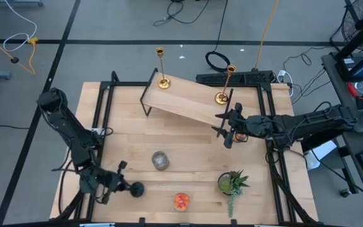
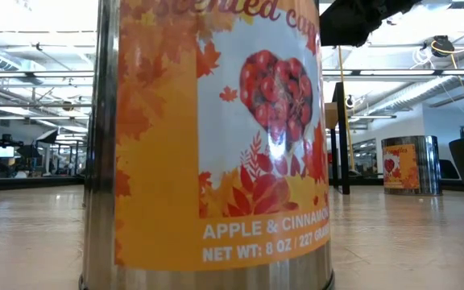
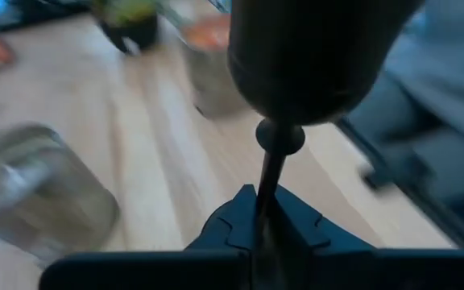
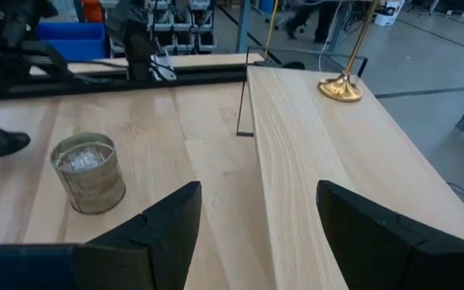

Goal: Pick & Place candle stick holders
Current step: Put the black candle holder on the shelf

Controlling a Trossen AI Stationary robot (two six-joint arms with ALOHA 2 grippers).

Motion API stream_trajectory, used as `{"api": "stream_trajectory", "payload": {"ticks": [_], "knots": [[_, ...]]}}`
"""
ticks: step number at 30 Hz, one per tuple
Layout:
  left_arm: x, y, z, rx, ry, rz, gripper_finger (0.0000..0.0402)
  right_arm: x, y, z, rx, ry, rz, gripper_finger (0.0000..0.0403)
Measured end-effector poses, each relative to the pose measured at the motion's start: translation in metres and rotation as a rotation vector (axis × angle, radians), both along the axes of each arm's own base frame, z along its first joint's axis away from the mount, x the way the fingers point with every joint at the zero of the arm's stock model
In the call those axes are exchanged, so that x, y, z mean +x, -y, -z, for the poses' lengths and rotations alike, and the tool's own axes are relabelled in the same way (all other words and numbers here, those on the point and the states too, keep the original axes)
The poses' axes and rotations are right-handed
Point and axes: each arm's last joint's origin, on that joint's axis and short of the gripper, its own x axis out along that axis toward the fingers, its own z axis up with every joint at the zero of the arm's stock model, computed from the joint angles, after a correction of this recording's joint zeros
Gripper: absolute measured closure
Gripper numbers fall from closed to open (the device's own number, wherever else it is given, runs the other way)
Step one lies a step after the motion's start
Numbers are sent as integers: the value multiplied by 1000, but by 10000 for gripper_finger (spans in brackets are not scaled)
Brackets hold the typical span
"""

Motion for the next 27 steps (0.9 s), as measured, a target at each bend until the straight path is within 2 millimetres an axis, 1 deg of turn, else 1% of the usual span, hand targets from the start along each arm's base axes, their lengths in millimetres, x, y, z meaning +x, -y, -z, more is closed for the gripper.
{"api": "stream_trajectory", "payload": {"ticks": [2,5,8,10,12,15,18,22,24,27], "knots": [[12,-5,-5,-54,40,-69,389,1,0,-2,3,24,0,161],[32,-17,-12,-129,69,-173,387,2,0,-6,9,65,0,161],[51,-27,-22,-136,68,-202,383,2,0,-8,13,91,0,161],[64,-34,-32,-122,63,-218,389,3,0,-9,13,94,0,161],[76,-38,-48,-140,49,-223,390,3,0,-9,10,91,0,161],[91,-41,-80,-158,44,-216,389,2,0,-8,10,88,0,161],[103,-50,-111,-77,84,-256,386,2,0,-8,9,85,1,161],[120,-77,-144,-93,171,-437,389,3,0,-6,12,94,2,161],[128,-95,-153,-68,201,-502,389,3,0,0,14,104,3,161],[139,-127,-158,-23,239,-614,389,3,0,13,19,132,2,161]]}}
